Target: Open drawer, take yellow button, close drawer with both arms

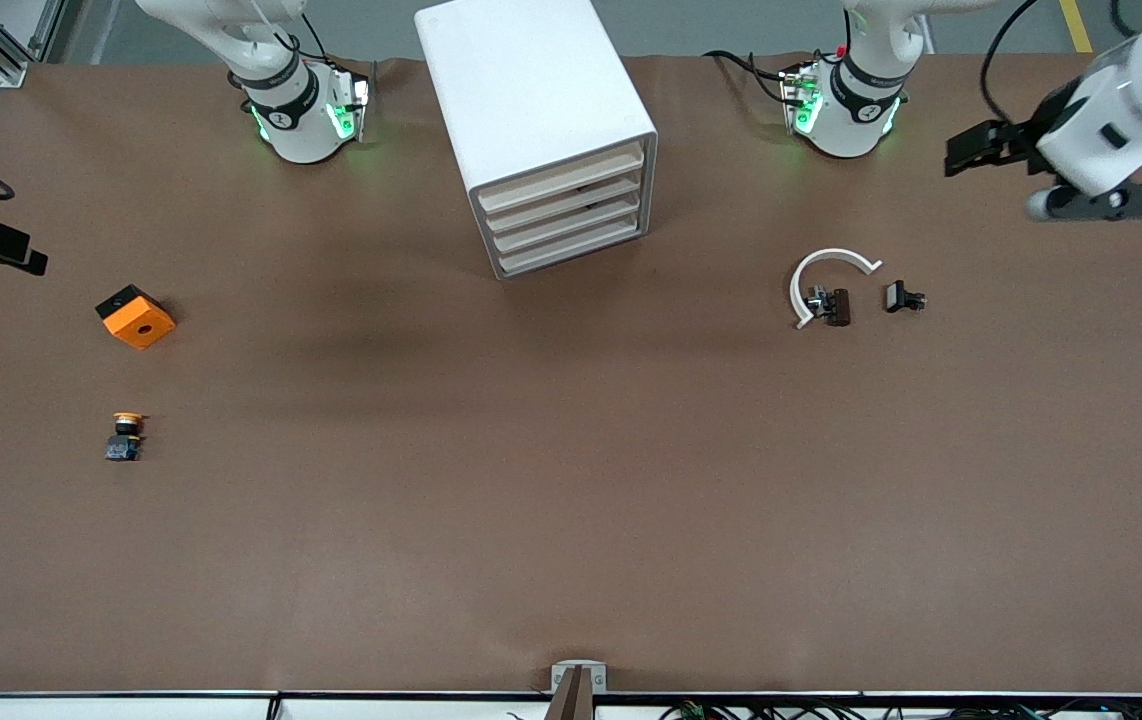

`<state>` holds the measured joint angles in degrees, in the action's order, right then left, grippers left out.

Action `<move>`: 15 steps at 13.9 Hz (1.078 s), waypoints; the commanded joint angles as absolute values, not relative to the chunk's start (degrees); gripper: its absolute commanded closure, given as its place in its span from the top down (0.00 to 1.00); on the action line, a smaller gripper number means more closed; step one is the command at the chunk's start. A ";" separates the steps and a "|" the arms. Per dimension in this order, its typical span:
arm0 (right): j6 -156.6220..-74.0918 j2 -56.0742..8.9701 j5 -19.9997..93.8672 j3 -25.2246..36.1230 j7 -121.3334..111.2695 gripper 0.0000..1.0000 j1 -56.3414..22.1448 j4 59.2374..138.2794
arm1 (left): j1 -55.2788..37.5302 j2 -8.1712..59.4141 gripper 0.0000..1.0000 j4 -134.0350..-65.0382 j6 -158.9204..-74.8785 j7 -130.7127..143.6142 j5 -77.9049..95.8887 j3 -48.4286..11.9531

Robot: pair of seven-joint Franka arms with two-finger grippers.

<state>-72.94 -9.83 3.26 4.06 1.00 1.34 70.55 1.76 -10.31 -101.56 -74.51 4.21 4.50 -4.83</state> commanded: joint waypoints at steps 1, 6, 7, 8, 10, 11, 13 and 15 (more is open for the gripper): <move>-72.33 -8.36 4.13 4.31 1.93 1.00 1.58 70.93 | 1.40 -19.75 1.00 -113.87 -82.50 -1.30 3.78 -1.32; -72.42 -3.87 3.78 4.22 1.76 1.00 1.41 76.89 | 2.20 -21.11 1.00 -119.10 -95.25 -1.41 0.79 -1.67; -72.60 -2.82 3.78 4.22 1.67 1.00 1.32 78.38 | 2.28 -19.18 1.00 -117.26 -96.67 -1.41 0.79 -1.58; -72.95 -1.51 3.78 4.22 1.67 1.00 1.23 80.14 | 2.20 -16.29 1.00 -114.20 -96.77 -1.32 0.79 -1.58; -74.61 0.69 3.69 4.13 1.67 1.00 1.23 83.22 | 2.28 -11.89 1.00 -108.22 -96.50 -0.88 0.79 -1.50; -75.05 1.40 3.69 4.13 1.67 1.00 1.23 84.02 | 2.37 -9.60 1.00 -104.89 -96.42 -0.70 0.79 -1.32; -75.06 1.67 3.52 4.13 0.89 1.00 1.23 84.11 | 2.37 -5.55 1.00 -99.51 -96.24 -0.35 0.88 -1.32; -75.41 1.67 1.51 3.87 -1.92 1.00 0.88 83.85 | 2.29 -2.91 1.00 -95.73 -96.24 0.09 1.31 -1.41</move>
<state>-74.17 -0.07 3.05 4.14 -0.13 1.35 81.88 2.20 -6.89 -101.71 -97.56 -0.57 1.91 -1.18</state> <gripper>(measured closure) 0.000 0.000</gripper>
